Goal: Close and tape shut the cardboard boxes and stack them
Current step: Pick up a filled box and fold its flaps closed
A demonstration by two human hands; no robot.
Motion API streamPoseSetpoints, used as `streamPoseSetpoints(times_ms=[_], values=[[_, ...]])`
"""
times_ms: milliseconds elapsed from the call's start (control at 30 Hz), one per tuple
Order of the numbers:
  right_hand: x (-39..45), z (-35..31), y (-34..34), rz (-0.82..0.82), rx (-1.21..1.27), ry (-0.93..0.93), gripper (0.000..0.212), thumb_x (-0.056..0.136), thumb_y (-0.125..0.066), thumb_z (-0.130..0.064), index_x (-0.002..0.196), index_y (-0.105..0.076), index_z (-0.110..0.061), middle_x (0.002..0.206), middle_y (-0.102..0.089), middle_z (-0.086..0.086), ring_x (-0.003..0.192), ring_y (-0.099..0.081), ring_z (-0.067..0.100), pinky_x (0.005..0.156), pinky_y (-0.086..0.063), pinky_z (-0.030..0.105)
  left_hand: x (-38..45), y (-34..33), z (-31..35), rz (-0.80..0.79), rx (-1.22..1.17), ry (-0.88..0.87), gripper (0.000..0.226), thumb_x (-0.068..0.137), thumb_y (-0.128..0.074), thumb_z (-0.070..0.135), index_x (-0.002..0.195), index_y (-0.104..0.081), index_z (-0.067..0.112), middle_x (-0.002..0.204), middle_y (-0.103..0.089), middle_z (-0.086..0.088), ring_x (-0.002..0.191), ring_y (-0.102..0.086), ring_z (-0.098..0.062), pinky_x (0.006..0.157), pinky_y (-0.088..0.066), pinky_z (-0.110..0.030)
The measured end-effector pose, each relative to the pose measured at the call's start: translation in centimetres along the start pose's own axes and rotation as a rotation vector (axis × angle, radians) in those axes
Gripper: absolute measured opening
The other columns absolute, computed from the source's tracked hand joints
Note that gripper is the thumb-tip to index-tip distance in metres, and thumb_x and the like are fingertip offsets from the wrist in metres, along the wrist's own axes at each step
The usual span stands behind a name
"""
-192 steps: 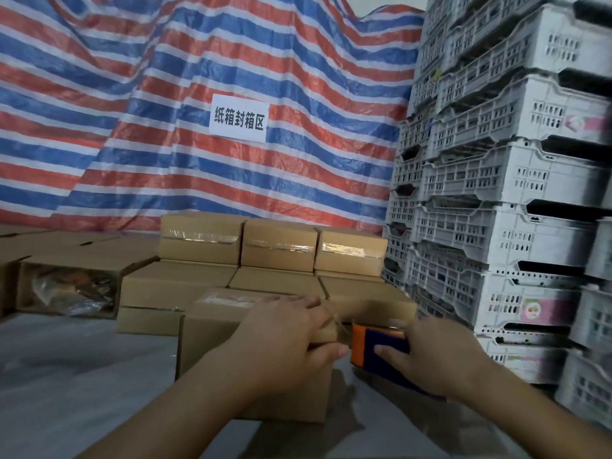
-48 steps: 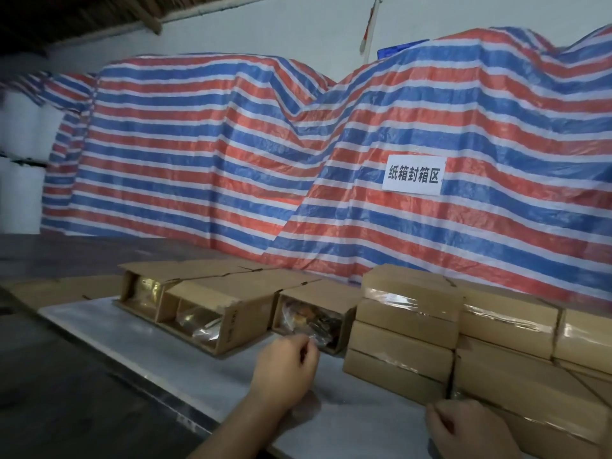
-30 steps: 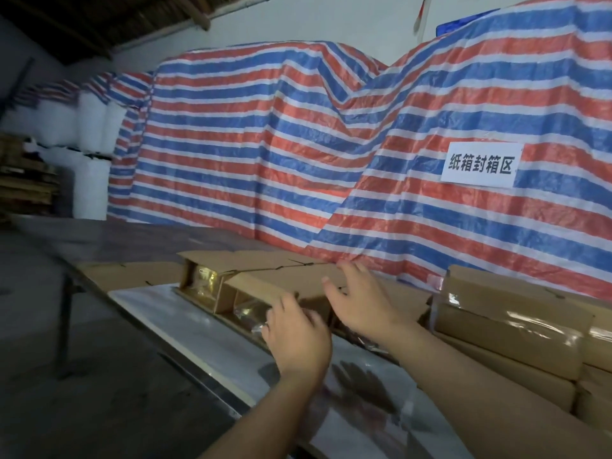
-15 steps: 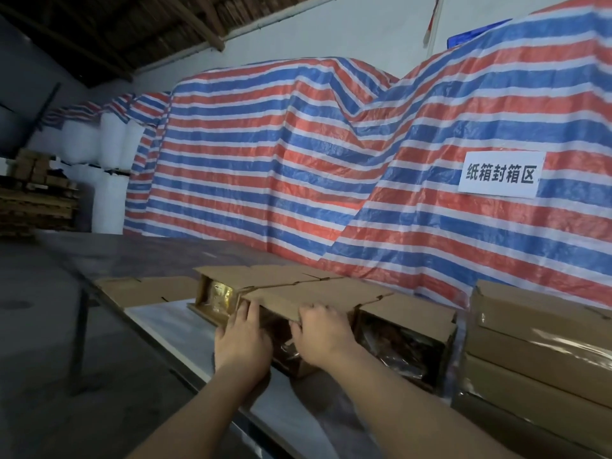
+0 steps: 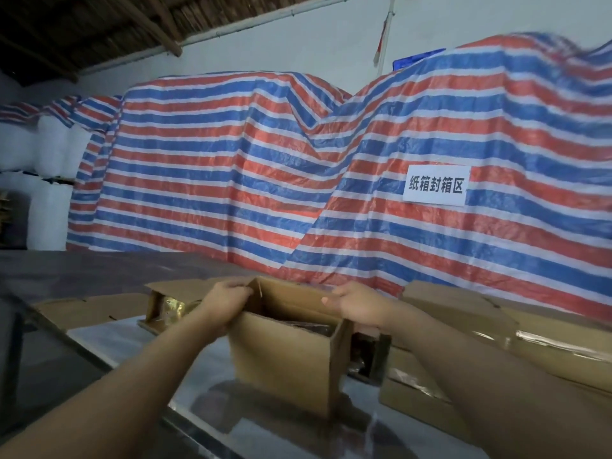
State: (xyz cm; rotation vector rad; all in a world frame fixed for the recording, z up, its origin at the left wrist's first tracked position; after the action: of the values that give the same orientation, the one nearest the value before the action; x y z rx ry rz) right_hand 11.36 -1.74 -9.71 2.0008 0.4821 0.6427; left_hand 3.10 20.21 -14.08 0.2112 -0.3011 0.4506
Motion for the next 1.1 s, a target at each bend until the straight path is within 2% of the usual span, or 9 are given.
streamPoseSetpoints(times_ms=[133,267,433,567,667,800,900,967,1100], values=[[-5.3,3.9,3.0,-0.036,0.048,-0.062,0.03,0.103,-0.048,-0.041,0.119,-0.063,-0.021,0.11,-0.065,0.001,0.101,-0.063,0.015,0.089,-0.052,0.031,-1.2,-4.5,1.8,-0.314,-0.119,0.079,0.024,0.092,-0.06,0.022,0.115,-0.064,0.016,0.106,-0.073,-0.011,0.098,-0.069,-0.029,0.084,-0.055,-0.041],[-10.0,7.1,5.9,-0.001,0.096,-0.103,0.03,0.104,-0.049,-0.036,0.116,-0.067,-0.016,0.11,-0.067,0.004,0.103,-0.063,0.016,0.095,-0.047,0.031,-3.1,-10.1,3.1,-0.492,-0.174,0.089,0.036,0.09,-0.061,0.026,0.125,-0.062,0.022,0.112,-0.071,-0.013,0.1,-0.07,-0.029,0.086,-0.053,-0.042],[-14.8,12.1,8.3,0.066,0.306,-0.212,0.025,0.1,-0.057,-0.036,0.11,-0.071,-0.019,0.106,-0.069,0.016,0.097,-0.062,0.032,0.089,-0.049,0.043,-6.4,-17.4,2.9,-0.475,-0.457,0.284,0.038,0.084,-0.064,0.027,0.114,-0.061,0.005,0.097,-0.073,-0.02,0.077,-0.07,-0.028,0.07,-0.055,-0.037],[-19.1,16.7,10.3,0.157,0.433,-0.304,0.025,0.094,-0.062,-0.045,0.107,-0.074,-0.028,0.107,-0.07,0.013,0.087,-0.057,0.025,0.073,-0.046,0.03,-8.9,-22.7,3.7,-0.451,-0.503,0.363,0.028,0.088,-0.061,0.029,0.098,-0.065,0.003,0.087,-0.063,-0.016,0.072,-0.059,-0.026,0.071,-0.045,-0.036],[-22.6,20.3,11.9,0.261,0.581,-0.371,0.034,0.082,-0.073,-0.048,0.108,-0.075,-0.027,0.104,-0.076,0.005,0.102,-0.069,0.03,0.093,-0.054,0.047,-10.8,-26.2,4.9,-0.5,-0.508,0.377,0.031,0.09,-0.058,0.032,0.103,-0.067,0.005,0.085,-0.073,-0.016,0.069,-0.07,-0.027,0.072,-0.052,-0.037],[-26.5,23.4,12.9,0.36,0.789,-0.432,0.055,0.069,-0.079,-0.044,0.115,-0.068,-0.014,0.099,-0.078,0.01,0.088,-0.075,0.025,0.075,-0.054,0.037,-12.8,-30.5,6.0,-0.587,-0.51,0.361,0.033,0.089,-0.058,0.036,0.107,-0.067,0.009,0.085,-0.075,-0.015,0.067,-0.073,-0.025,0.067,-0.05,-0.037],[-29.2,25.0,13.3,0.49,0.903,-0.471,0.059,0.065,-0.081,-0.042,0.113,-0.068,-0.01,0.096,-0.077,0.015,0.09,-0.075,0.033,0.083,-0.053,0.043,-13.7,-33.0,6.9,-0.669,-0.524,0.313,0.037,0.087,-0.062,0.037,0.109,-0.07,0.008,0.094,-0.074,-0.017,0.077,-0.074,-0.027,0.067,-0.053,-0.036],[-30.3,25.4,13.7,0.576,0.937,-0.474,0.057,0.068,-0.078,-0.044,0.113,-0.069,-0.01,0.097,-0.077,0.016,0.097,-0.072,0.037,0.089,-0.053,0.047,-14.0,-34.0,7.0,-0.688,-0.546,0.293,0.041,0.086,-0.063,0.044,0.106,-0.074,0.01,0.101,-0.073,-0.018,0.084,-0.073,-0.028,0.068,-0.055,-0.036],[-30.8,24.7,13.3,0.633,1.118,-0.445,0.048,0.089,-0.06,-0.048,0.112,-0.072,-0.007,0.107,-0.074,0.021,0.094,-0.074,0.035,0.081,-0.053,0.043,-13.9,-35.5,6.2,-0.609,-0.613,0.244,0.057,0.089,-0.043,0.062,0.09,-0.08,0.018,0.101,-0.073,-0.02,0.085,-0.073,-0.028,0.074,-0.051,-0.037]])
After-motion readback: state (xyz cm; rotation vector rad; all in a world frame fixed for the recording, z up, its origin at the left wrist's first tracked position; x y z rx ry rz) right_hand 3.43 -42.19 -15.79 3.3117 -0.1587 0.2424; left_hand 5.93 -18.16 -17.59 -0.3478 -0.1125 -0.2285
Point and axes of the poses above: each hand's wrist, its own x-axis towards the middle knuckle, its own y-axis out of the back of the hand, z = x × y, the point moved 8 cm from there along x, towards the middle knuckle
